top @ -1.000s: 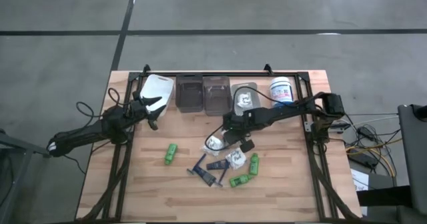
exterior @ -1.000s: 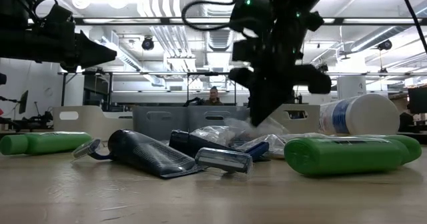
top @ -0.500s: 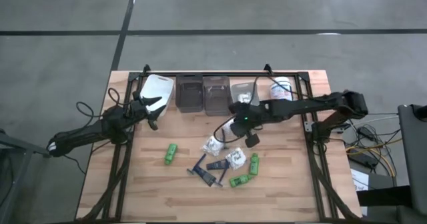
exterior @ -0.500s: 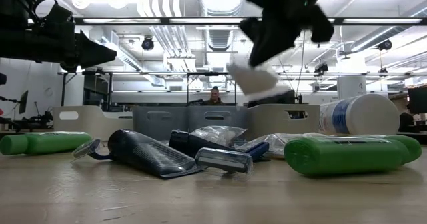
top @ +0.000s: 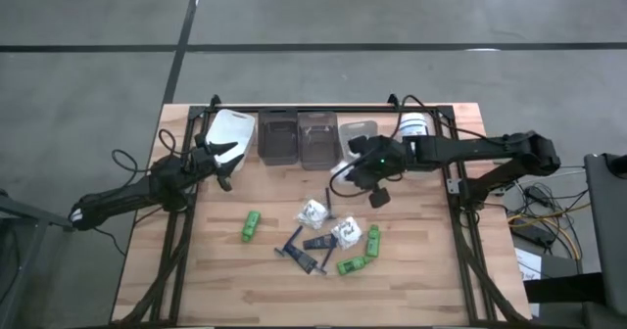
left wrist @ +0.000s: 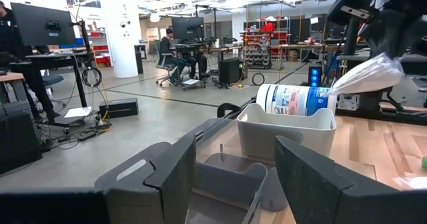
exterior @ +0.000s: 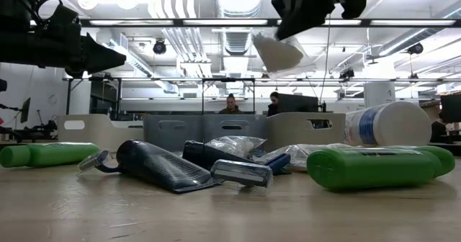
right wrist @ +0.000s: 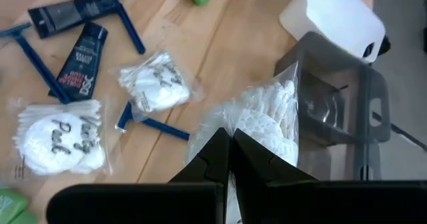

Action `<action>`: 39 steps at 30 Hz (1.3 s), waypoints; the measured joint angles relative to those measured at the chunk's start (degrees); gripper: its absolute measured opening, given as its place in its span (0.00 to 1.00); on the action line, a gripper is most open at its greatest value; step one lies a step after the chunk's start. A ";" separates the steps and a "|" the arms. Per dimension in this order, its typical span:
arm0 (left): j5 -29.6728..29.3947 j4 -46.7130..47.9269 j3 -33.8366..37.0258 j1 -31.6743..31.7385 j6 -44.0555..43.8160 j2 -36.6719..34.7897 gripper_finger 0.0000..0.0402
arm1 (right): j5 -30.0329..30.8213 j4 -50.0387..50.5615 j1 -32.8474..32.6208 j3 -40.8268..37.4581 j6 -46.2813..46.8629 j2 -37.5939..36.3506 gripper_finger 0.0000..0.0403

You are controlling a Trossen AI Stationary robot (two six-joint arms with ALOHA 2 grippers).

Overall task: Pick & Place Travel size toiletries
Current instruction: Put the top cotton pack into the grey bin

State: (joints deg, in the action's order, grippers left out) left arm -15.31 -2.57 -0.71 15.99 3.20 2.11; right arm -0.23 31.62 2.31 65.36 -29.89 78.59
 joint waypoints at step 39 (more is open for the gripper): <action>0.00 0.00 0.00 0.00 0.00 0.00 0.51 | 0.24 -0.79 25.59 -0.90 -4.16 17.80 0.02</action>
State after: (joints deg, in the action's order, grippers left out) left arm -15.31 -2.57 -0.71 15.99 3.20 2.11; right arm 0.01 30.83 27.91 64.47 -34.05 96.38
